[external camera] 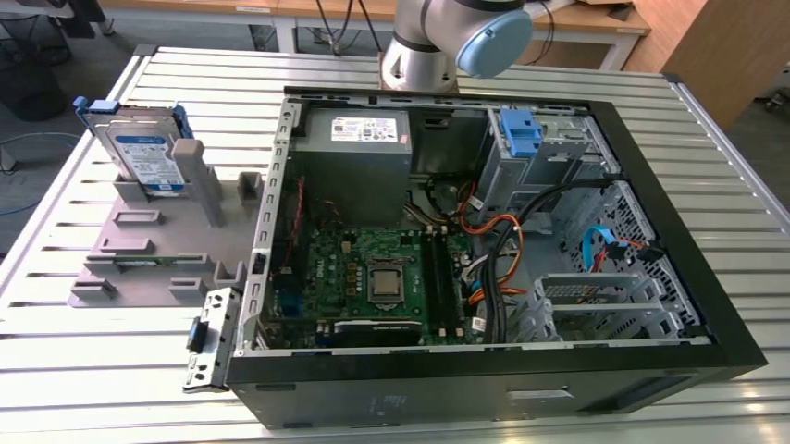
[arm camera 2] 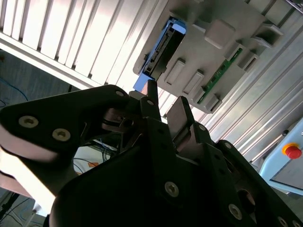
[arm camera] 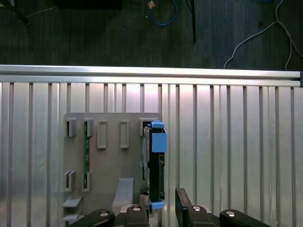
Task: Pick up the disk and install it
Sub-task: 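Pick up the disk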
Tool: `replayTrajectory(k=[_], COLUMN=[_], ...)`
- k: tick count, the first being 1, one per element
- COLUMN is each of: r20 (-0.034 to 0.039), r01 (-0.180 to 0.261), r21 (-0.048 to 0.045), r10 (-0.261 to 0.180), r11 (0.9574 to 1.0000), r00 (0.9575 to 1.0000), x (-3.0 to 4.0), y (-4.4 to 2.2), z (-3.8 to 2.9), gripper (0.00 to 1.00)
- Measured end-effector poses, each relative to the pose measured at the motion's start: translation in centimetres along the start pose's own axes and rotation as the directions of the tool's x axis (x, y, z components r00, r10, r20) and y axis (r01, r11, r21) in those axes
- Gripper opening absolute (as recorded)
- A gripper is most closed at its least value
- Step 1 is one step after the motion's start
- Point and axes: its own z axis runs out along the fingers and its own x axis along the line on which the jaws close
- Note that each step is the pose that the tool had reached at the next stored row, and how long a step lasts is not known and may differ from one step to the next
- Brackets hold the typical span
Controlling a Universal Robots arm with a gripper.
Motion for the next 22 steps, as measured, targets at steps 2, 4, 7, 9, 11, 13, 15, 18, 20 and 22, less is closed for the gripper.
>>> replayTrajectory(k=[2, 4, 7, 9, 11, 13, 15, 18, 20, 22], r20=[0.0000, -0.0001, 0.0000, 0.0001, 0.0000, 0.0000, -0.0001, 0.0000, -0.0001, -0.0001], r01=[0.000, 0.000, 0.000, 0.000, 0.000, 0.000, 0.000, 0.000, 0.000, 0.000], r21=[0.0000, -0.0001, 0.0000, 0.0002, 0.0000, 0.0000, -0.0002, -0.0001, -0.0001, -0.0001], r10=[0.000, 0.000, 0.000, 0.000, 0.000, 0.000, 0.000, 0.000, 0.000, 0.000], r11=[1.0000, 1.0000, 1.0000, 1.0000, 1.0000, 1.0000, 1.0000, 1.0000, 1.0000, 1.0000], r00=[1.0000, 1.0000, 1.0000, 1.0000, 1.0000, 1.0000, 1.0000, 1.0000, 1.0000, 1.0000], x=[0.00, 0.01, 0.01, 0.01, 0.02, 0.02, 0.03, 0.03, 0.03, 0.03], y=[0.00, 0.00, 0.00, 0.00, 0.00, 0.00, 0.00, 0.00, 0.00, 0.00], z=[0.04, 0.06, 0.07, 0.12, 0.19, 0.27, 0.29, 0.30, 0.30, 0.30], gripper=[0.35, 0.35, 0.35, 0.35, 0.35, 0.35, 0.35, 0.35, 0.35, 0.35])
